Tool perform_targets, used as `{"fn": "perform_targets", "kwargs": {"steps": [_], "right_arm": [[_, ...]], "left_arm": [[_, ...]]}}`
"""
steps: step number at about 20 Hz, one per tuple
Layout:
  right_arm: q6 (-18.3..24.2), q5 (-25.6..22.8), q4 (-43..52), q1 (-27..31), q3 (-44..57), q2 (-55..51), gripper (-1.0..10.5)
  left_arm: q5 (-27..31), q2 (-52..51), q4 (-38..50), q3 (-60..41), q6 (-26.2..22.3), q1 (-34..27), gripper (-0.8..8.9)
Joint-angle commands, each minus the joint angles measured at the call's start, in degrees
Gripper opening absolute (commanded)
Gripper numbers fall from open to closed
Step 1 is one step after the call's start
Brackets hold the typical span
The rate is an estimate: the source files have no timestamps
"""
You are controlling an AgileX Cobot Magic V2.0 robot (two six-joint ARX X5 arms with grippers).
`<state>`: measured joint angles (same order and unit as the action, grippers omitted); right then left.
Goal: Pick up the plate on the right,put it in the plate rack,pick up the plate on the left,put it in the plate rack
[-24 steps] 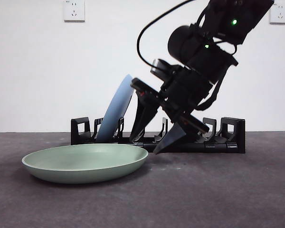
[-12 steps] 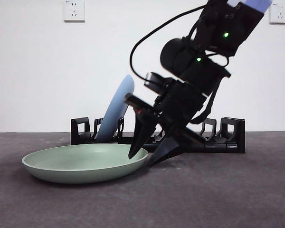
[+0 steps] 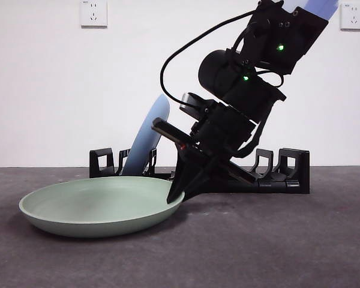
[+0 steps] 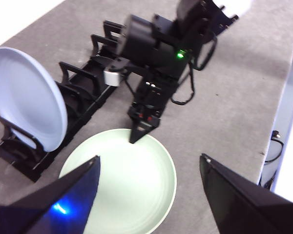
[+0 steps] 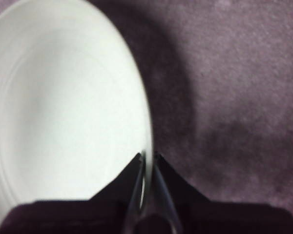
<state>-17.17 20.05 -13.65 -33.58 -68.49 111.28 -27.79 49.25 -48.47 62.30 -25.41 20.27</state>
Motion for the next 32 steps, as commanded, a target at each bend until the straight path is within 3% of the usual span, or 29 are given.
{"fn": "perform_targets", "kwargs": {"steps": [1,7,11,13,18,20,24,28,30,32], "right_arm": [[0.7,-1.0,-1.2,-0.2,0.3,-0.1,-0.1],[1.0,-1.0,-6.0,0.8,-0.9,-7.3,-0.1],[7.1,-2.5,-22.7,3.9,-6.8,-15.4,-0.1],[9.3,-3.4,-30.6,5.5,-10.1,-18.9,-0.1],[10.6,-1.7,-43.1,9.5,-16.9,-24.5,-0.1],[11.1,-1.2,-46.4,10.1,-19.0,-25.7,-0.1],[11.5,-1.0,-51.6,10.0,-22.6,-26.8,-0.1],[11.6,-1.0,-54.1,10.0,-24.2,-26.8,-0.1],[11.6,-1.0,-54.4,10.0,-24.4,-26.8,-0.1],[11.6,-1.0,-54.9,10.0,-24.7,-26.8,-0.1]], "left_arm": [[-0.2,-0.1,-0.1,0.2,-1.6,1.0,3.46],[1.1,0.0,-0.3,0.2,-5.2,5.3,3.46],[6.3,1.0,-0.3,0.2,-10.2,13.2,3.47],[10.6,1.9,0.0,0.2,-13.8,18.7,3.47],[29.0,6.9,2.7,0.2,-23.0,32.0,4.10],[33.3,9.8,4.8,0.2,-25.2,35.6,4.10],[42.5,16.1,9.3,0.2,-27.6,39.3,4.09],[44.4,18.4,12.1,0.2,-27.2,39.8,4.03],[44.3,18.6,12.4,0.2,-26.7,39.8,3.38],[44.3,18.6,12.3,0.2,-25.9,39.8,1.93]]}}
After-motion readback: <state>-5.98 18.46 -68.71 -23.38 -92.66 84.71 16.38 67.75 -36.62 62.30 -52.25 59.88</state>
